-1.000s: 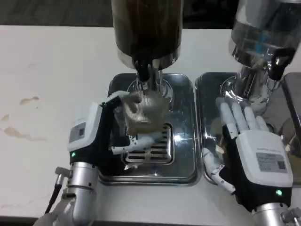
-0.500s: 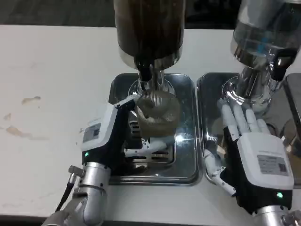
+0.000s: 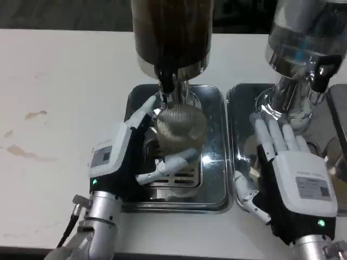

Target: Grasp the cup under the faucet to collect the drink, then remove the cup.

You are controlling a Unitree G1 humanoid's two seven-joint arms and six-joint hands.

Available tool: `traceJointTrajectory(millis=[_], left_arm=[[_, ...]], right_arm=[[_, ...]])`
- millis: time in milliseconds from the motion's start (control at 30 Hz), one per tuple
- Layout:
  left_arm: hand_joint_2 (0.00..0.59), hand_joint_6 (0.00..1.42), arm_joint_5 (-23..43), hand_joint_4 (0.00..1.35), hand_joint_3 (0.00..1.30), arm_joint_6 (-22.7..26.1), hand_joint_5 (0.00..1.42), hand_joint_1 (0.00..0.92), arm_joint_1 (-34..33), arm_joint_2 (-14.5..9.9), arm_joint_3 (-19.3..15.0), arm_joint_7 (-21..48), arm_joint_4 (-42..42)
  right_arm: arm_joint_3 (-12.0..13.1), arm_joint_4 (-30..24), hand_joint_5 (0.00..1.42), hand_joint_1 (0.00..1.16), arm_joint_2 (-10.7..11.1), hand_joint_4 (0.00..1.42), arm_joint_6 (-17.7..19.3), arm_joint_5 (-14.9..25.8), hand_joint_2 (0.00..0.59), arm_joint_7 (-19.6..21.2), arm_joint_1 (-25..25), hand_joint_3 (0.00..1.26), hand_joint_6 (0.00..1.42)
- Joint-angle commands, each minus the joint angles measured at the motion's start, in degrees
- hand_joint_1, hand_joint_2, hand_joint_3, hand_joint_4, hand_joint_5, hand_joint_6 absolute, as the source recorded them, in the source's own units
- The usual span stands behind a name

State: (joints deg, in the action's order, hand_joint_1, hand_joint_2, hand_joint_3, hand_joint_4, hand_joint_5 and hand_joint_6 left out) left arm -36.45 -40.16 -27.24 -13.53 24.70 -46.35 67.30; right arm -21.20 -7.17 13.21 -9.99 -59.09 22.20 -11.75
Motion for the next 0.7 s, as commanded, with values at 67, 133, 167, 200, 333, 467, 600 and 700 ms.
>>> traceJointTrajectory(millis=[67, 133, 167, 200, 333, 467, 600, 700], left_arm=[[0.033, 0.21, 0.1, 0.14, 0.11, -1.8, 0.33, 0.147, 1.8, -1.2, -0.7, -1.6, -1.6], [0.030, 0.21, 0.4, 0.14, 0.11, -2.5, 0.33, 0.132, 2.5, -1.6, -1.4, -2.2, -2.3], [0.007, 0.20, 0.7, 0.13, 0.09, -3.1, 0.31, 0.066, 3.0, -2.0, -2.0, -2.4, -2.9], [0.001, 0.18, 1.1, 0.11, 0.09, -3.9, 0.30, 0.029, 3.6, -2.3, -2.7, -2.3, -3.6], [0.000, 0.19, 2.6, 0.10, 0.07, -5.7, 0.28, 0.000, 5.7, -4.1, -5.0, -1.0, -7.3], [0.000, 0.14, 3.3, 0.04, 0.03, -6.0, 0.22, 0.000, 8.9, -6.3, -7.4, -0.3, -13.7], [0.000, 0.13, 5.0, 0.04, 0.03, -6.8, 0.22, 0.000, 13.0, -8.6, -10.4, 2.7, -21.9], [0.000, 0.06, 7.3, 0.00, 0.01, -7.4, 0.16, 0.000, 16.0, -9.8, -12.7, 6.4, -27.8]], right_arm=[[0.3, 0.6, 0.00, 0.13, 0.2, 0.00, 1.0, 0.8, 0.539, 0.8, 0.9, 0.01, 0.05], [0.4, 0.8, 0.00, 0.13, 0.2, 0.00, 1.0, 0.9, 0.539, 0.8, 1.1, 0.01, 0.05], [0.5, 1.0, 0.00, 0.13, 0.3, 0.00, 1.1, 1.0, 0.539, 0.8, 1.3, 0.01, 0.05], [0.6, 1.1, 0.00, 0.13, 0.3, 0.00, 1.1, 1.2, 0.539, 0.8, 1.4, 0.01, 0.05], [1.0, 2.0, 0.00, 0.13, 0.6, 0.00, 1.4, 1.8, 0.539, 0.8, 2.0, 0.01, 0.05], [1.1, 3.1, 0.00, 0.13, 0.6, 0.00, 1.8, 2.8, 0.537, 1.1, 2.9, 0.01, 0.05], [0.9, 4.3, 0.00, 0.13, 0.4, 0.00, 2.2, 3.5, 0.532, 1.6, 3.6, 0.01, 0.05], [0.6, 4.8, 0.00, 0.13, 0.2, 0.00, 2.4, 3.7, 0.530, 1.9, 3.8, 0.01, 0.05]])
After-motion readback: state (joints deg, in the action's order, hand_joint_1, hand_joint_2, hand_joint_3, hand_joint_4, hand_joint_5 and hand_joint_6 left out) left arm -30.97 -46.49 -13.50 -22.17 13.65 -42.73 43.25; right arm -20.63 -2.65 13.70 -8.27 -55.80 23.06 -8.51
